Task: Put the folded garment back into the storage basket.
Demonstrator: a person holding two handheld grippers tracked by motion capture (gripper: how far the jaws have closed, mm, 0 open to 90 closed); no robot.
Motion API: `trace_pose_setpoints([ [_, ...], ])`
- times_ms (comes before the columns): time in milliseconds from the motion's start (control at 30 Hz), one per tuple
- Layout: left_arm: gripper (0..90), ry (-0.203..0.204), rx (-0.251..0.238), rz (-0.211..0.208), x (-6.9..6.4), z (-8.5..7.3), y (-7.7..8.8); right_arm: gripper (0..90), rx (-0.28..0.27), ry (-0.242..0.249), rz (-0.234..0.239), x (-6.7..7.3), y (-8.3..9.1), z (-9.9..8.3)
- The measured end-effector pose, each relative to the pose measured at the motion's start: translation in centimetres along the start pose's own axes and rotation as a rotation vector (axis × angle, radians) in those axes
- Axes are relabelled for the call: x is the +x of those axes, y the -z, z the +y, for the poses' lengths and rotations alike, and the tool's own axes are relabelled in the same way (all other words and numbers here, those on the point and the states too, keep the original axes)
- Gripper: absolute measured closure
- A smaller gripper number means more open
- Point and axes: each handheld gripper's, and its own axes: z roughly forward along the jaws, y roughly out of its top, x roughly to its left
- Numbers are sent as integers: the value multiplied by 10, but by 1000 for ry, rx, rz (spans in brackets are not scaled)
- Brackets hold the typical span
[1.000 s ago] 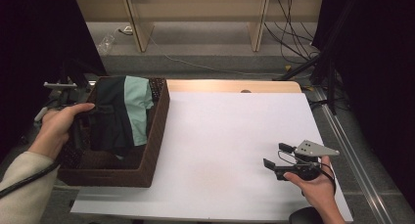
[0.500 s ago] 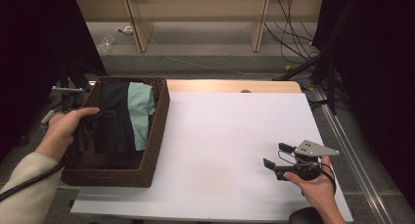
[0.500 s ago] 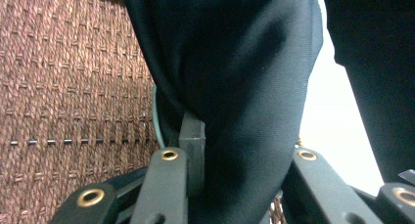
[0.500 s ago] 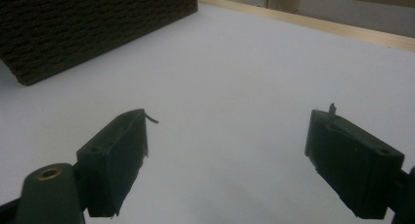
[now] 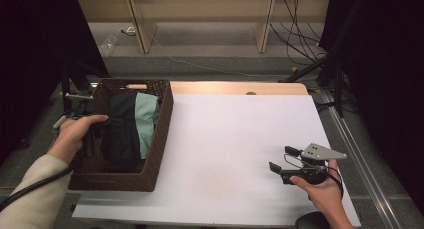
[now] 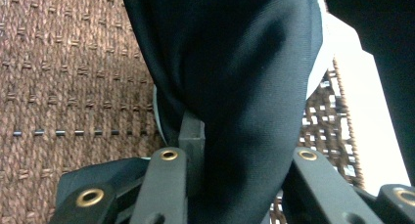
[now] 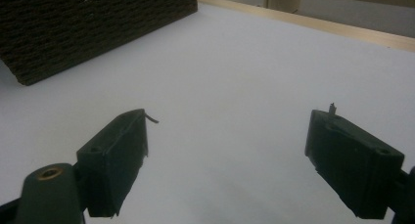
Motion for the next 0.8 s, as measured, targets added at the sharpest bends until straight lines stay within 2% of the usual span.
trace_pose_setpoints([
  [300,696,33,14,7,10,1,-15,167,2,2,0,0,0,0],
  [633,682,28,37,49,20,5,-28,167,2,2,0,0,0,0],
  [800,665,-6,35,95,22,5,-33,167,2,3,1,0,0,0],
])
